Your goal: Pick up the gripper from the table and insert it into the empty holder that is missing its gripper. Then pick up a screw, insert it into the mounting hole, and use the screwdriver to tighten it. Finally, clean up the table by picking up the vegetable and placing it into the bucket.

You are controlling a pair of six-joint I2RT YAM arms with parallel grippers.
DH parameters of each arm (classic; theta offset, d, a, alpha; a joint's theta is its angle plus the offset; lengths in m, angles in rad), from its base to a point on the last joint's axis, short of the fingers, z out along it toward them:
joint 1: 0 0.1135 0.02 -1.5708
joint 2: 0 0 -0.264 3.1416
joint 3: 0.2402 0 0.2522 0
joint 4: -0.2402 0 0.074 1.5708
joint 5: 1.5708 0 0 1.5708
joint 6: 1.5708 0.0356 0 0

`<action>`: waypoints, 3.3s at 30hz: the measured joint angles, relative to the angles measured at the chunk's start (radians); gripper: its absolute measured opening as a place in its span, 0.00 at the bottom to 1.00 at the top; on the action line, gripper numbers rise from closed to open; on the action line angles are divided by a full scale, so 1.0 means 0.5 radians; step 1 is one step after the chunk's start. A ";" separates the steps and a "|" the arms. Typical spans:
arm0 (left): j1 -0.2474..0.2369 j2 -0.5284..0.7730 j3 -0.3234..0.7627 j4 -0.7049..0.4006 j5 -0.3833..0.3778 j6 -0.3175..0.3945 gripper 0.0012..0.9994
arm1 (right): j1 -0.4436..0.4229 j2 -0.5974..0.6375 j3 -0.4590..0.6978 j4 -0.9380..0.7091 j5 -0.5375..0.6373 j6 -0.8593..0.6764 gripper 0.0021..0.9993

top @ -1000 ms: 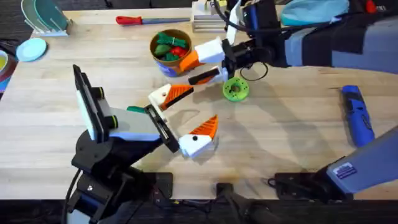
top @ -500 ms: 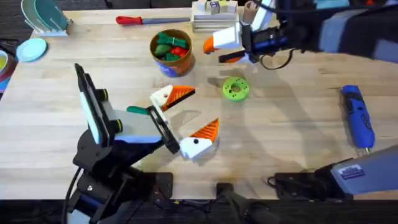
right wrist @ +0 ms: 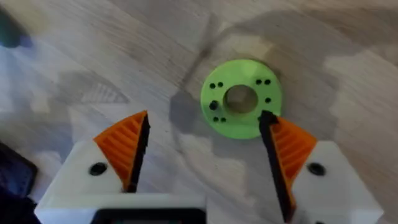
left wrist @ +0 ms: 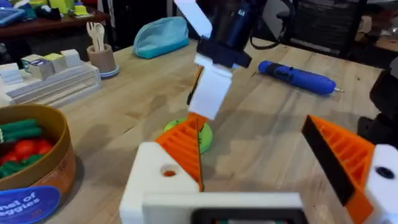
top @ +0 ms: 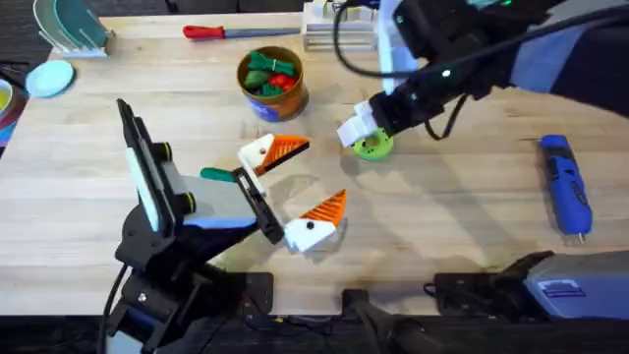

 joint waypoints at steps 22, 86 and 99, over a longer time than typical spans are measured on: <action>0.000 -0.001 0.000 0.000 0.002 0.001 0.99 | 0.204 0.222 0.000 0.112 0.294 -0.050 0.49; 0.000 -0.001 0.000 0.000 0.007 0.014 0.99 | 0.564 0.138 1.185 -0.632 -0.098 -0.095 0.00; 0.000 0.000 0.000 0.000 0.007 0.014 0.99 | 0.932 0.243 1.254 -0.678 -0.133 -0.071 0.00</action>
